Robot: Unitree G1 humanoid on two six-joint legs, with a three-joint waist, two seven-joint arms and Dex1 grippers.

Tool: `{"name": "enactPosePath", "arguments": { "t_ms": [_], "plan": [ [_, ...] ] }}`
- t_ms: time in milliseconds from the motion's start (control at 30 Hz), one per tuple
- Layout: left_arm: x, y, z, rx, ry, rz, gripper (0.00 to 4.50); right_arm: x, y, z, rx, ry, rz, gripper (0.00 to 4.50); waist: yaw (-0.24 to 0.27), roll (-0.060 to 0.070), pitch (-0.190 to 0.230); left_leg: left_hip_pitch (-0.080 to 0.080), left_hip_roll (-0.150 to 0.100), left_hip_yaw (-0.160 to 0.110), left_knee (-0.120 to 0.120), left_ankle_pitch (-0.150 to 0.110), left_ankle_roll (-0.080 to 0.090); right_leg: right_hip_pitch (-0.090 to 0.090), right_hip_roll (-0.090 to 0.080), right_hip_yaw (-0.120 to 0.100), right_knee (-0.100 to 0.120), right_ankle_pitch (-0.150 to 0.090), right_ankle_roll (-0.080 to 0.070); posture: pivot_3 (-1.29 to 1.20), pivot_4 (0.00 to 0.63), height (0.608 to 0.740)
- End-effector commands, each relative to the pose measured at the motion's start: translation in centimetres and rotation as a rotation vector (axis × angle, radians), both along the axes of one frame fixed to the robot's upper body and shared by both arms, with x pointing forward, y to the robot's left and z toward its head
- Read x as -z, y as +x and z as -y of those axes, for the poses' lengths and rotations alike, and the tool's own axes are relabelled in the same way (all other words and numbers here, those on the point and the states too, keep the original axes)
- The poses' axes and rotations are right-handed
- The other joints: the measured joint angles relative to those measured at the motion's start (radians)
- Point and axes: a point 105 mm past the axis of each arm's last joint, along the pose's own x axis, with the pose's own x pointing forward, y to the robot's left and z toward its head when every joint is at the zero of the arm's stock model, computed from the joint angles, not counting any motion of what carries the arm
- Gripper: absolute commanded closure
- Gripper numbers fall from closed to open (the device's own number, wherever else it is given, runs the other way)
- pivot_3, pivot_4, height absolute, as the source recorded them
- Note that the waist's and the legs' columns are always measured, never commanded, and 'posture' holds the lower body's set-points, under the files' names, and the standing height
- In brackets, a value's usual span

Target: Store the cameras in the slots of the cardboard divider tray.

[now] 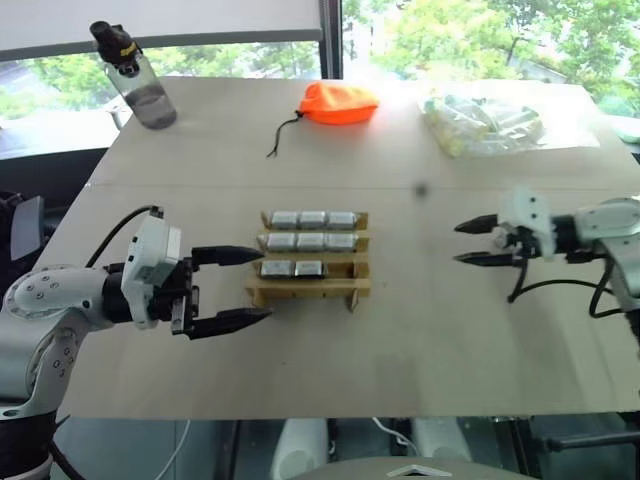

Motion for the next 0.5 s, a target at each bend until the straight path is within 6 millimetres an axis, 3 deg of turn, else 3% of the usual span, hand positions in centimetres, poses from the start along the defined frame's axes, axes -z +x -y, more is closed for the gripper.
{"name": "enactPosePath", "arguments": {
  "t_ms": [33,167,500],
  "plan": [
    [-0.9,-0.1,1.2,0.055,-0.011,0.059,0.0,-1.0,0.8,3.7,0.002,-0.19,0.085,2.02,0.001,0.001,0.001,0.0,0.001,0.0,0.0,0.0,0.0,0.0,0.0,0.0,0.0,0.0,0.0,0.0,0.15,0.726],
    [-1.3,-0.4,3.3,0.076,-0.045,0.112,0.0,-1.6,2.5,7.9,0.033,-0.466,0.158,2.02,0.001,0.002,0.002,0.001,0.002,0.002,0.001,0.0,0.0,0.0,-0.001,0.002,0.0,0.0,0.0,0.0,0.15,0.726],
    [-1.1,-1.2,3.6,0.034,-0.053,0.123,0.0,-0.9,4.4,8.6,-0.046,-0.698,0.175,2.02,0.0,0.002,0.004,0.001,0.003,0.005,0.001,0.0,0.0,-0.001,-0.001,0.004,0.0,0.0,0.0,0.0,0.15,0.726]
  ]
}}
